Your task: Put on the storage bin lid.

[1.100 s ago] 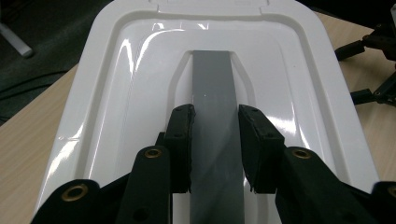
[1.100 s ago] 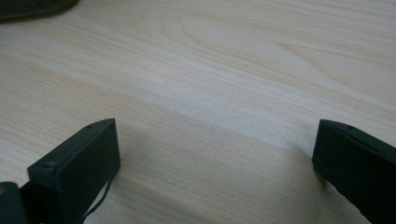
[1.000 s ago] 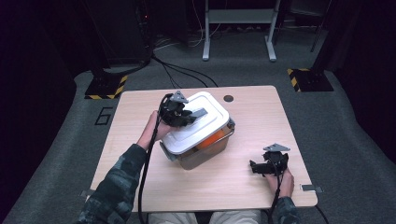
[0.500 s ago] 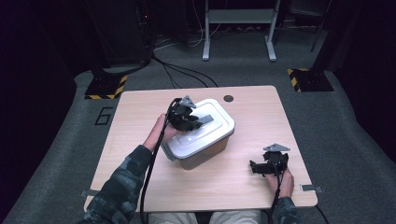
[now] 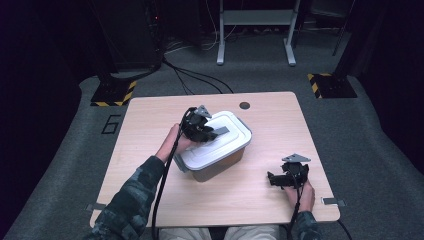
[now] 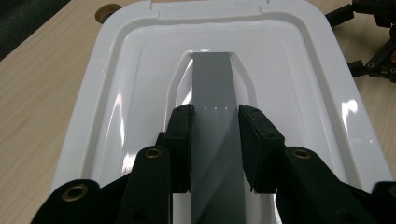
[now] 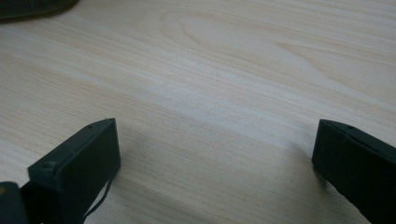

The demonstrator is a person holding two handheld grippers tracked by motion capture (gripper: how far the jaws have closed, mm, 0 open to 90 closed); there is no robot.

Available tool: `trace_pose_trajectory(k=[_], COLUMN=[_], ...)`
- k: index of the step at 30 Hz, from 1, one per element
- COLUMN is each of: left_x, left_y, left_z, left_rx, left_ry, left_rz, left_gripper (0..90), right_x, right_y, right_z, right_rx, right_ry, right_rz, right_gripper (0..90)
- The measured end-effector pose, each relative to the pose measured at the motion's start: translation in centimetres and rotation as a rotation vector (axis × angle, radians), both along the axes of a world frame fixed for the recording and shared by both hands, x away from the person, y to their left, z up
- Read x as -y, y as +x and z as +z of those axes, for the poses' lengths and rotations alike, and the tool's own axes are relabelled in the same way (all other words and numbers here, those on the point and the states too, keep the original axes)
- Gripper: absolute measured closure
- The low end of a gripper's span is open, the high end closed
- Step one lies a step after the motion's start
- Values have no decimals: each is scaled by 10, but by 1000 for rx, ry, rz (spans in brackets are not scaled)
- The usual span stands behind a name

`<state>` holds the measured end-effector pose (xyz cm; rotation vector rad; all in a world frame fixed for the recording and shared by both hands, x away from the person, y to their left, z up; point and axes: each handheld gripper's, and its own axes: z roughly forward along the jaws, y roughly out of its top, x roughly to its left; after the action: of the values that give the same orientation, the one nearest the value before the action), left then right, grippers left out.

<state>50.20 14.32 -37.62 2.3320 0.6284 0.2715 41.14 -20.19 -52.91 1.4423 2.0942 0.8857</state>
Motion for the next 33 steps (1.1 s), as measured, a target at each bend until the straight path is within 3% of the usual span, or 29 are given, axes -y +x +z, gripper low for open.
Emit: trace_pose_trajectory(k=[33], left_x=[7], left_y=[-2], left_z=[-2], left_rx=[21], left_ry=[-2], left_rz=[9], left_gripper=[657], right_x=[0], right_y=[0], right_z=[0], right_rx=[0], right_ry=[1], right_rz=[1], right_gripper=[3])
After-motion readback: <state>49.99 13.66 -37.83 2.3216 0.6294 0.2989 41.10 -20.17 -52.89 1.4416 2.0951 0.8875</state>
